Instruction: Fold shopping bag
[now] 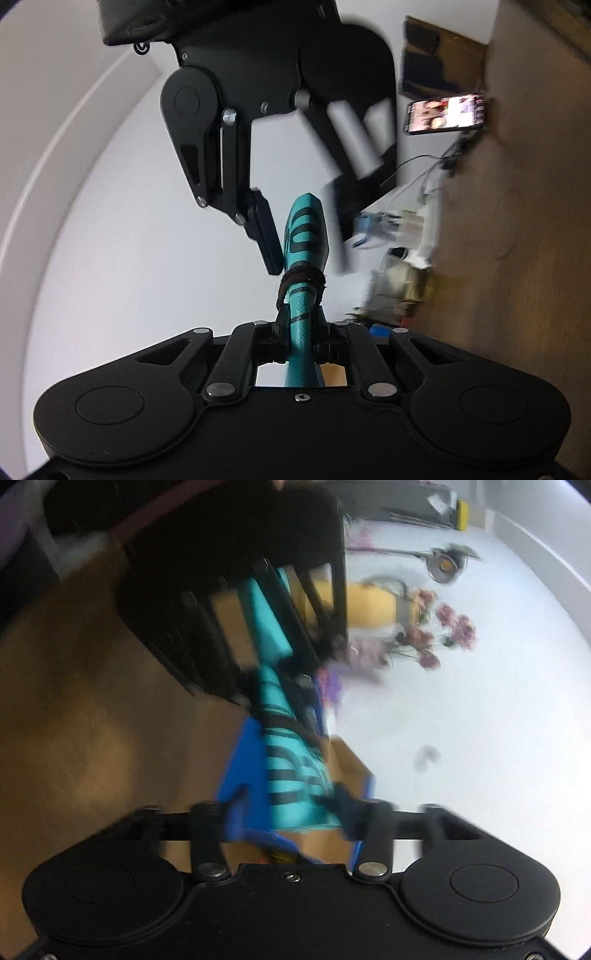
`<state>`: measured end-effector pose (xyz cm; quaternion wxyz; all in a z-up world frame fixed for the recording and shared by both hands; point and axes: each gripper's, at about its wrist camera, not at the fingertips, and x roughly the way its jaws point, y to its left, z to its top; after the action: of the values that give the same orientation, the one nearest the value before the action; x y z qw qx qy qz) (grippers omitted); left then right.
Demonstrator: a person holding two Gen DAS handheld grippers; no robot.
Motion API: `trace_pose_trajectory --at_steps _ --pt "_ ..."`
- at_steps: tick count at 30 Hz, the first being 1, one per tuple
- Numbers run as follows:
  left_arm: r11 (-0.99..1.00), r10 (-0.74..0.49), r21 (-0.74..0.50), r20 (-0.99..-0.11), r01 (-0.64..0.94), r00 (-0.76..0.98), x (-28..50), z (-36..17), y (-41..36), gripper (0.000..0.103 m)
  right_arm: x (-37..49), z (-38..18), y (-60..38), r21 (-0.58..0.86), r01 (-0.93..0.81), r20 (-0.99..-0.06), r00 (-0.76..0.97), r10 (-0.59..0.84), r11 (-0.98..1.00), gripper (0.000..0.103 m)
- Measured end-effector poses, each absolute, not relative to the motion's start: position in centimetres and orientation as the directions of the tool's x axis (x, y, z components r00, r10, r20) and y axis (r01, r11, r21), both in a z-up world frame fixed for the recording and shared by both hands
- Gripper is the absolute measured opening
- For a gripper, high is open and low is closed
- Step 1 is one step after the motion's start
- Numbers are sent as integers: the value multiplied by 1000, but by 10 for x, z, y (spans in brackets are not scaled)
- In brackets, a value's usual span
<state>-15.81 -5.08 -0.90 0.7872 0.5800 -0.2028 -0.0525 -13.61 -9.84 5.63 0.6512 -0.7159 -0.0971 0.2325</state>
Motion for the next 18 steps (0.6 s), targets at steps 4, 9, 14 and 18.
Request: trace_pose_trajectory --at_steps 4,9,14,18 --pt "308 -324 943 228 -126 918 -147 -11 -57 12 -131 22 -101 -995 -53 -85 909 408 -88 20" --pt "270 -302 957 186 -103 935 -143 -16 -44 23 -124 15 -123 -998 -49 -57 926 373 -31 17" --pt "272 -262 960 141 -67 955 -140 -17 -21 17 -119 9 -142 -998 -70 -65 941 331 4 19" --pt "295 -252 950 180 -102 951 -138 -26 -33 10 -119 -6 -122 -998 -61 -59 946 318 -3 17"
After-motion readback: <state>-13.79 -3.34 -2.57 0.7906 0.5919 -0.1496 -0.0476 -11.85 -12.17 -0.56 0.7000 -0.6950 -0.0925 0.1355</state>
